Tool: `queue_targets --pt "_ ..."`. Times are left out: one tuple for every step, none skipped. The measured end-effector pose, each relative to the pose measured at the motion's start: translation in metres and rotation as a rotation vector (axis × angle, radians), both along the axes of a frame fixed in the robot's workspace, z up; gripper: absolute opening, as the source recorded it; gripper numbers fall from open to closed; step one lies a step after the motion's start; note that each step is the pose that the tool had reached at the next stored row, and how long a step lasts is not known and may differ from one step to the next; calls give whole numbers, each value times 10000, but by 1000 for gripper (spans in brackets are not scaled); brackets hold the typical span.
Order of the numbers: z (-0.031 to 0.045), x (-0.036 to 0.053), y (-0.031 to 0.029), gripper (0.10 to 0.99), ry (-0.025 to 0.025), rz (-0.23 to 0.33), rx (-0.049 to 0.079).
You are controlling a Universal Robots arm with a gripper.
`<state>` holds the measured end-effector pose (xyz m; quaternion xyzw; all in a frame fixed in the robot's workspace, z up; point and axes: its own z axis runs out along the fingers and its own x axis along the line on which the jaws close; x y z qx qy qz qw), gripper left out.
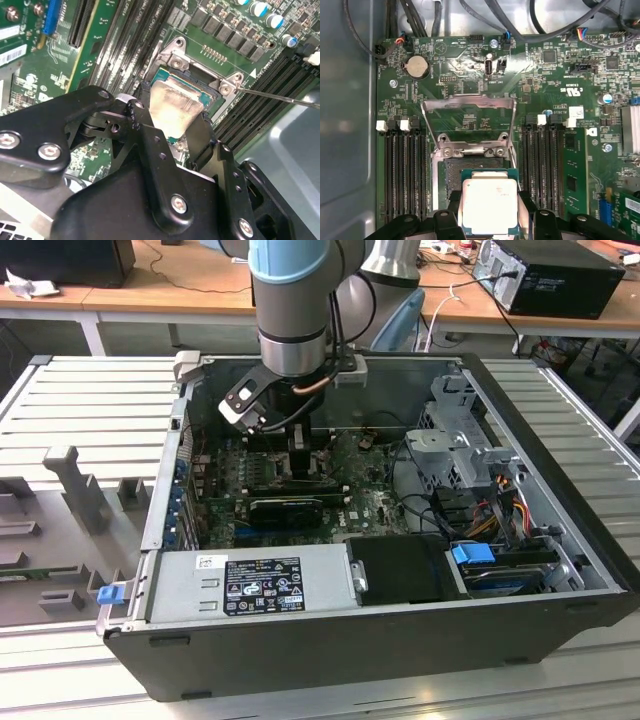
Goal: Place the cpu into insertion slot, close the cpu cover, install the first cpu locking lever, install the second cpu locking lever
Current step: 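Place the cpu into insertion slot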
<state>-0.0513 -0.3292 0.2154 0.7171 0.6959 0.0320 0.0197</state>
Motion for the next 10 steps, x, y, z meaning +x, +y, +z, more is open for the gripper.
queue_targets --pt "-9 0 12 529 3 0 1" --pt "-19 0 28 529 9 2 0" --pt "-24 0 34 529 10 9 2" --pt "-32 0 44 529 13 48 3" --pt "-39 0 49 529 15 89 3" --pt "-51 2 56 529 21 126 1" --pt "-59 13 59 529 33 130 1" --pt "-65 28 63 529 51 129 -1" --pt "-70 35 65 529 57 130 -3" --pt "-80 36 66 529 60 131 -4"
